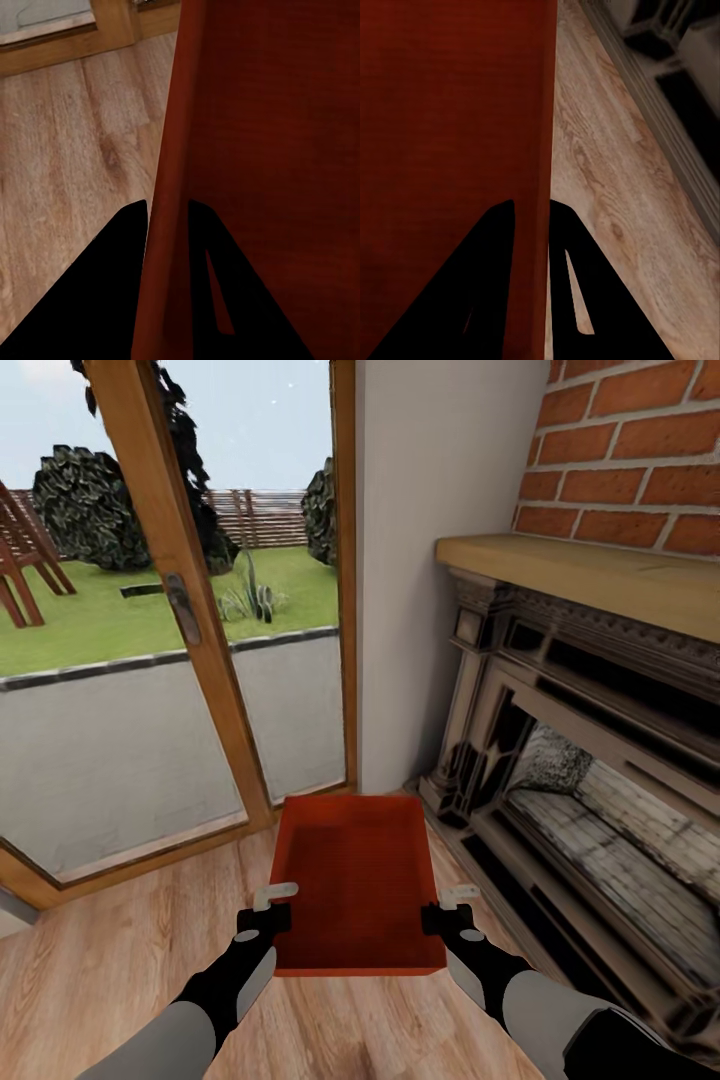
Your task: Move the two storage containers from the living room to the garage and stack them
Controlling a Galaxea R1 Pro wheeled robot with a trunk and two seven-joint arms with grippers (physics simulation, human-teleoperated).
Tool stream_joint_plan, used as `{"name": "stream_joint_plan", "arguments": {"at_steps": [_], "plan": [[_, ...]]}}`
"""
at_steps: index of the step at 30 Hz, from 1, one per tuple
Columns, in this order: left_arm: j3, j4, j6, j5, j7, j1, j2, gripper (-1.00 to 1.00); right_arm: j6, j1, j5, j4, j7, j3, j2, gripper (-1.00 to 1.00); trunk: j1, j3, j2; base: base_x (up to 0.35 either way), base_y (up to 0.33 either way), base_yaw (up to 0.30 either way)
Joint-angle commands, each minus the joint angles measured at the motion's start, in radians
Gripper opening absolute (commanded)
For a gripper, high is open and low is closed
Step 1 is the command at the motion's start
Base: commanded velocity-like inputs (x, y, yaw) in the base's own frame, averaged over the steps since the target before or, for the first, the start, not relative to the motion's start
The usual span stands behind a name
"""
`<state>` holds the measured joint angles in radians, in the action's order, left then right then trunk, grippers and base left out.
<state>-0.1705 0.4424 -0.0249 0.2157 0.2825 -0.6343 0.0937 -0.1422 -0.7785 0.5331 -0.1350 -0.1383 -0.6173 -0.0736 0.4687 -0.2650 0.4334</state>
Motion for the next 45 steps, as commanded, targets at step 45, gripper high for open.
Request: {"name": "stream_joint_plan", "arguments": {"at_steps": [45], "plan": [[0.000, 0.004, 0.023, -0.010, 0.010, -0.001, 0.006, -1.00, -0.007, -0.001, 0.024, 0.006, -0.003, 0.004, -0.008, -1.00, 0.000, 0.069, 0.002, 0.000, 0.000, 0.000]]}}
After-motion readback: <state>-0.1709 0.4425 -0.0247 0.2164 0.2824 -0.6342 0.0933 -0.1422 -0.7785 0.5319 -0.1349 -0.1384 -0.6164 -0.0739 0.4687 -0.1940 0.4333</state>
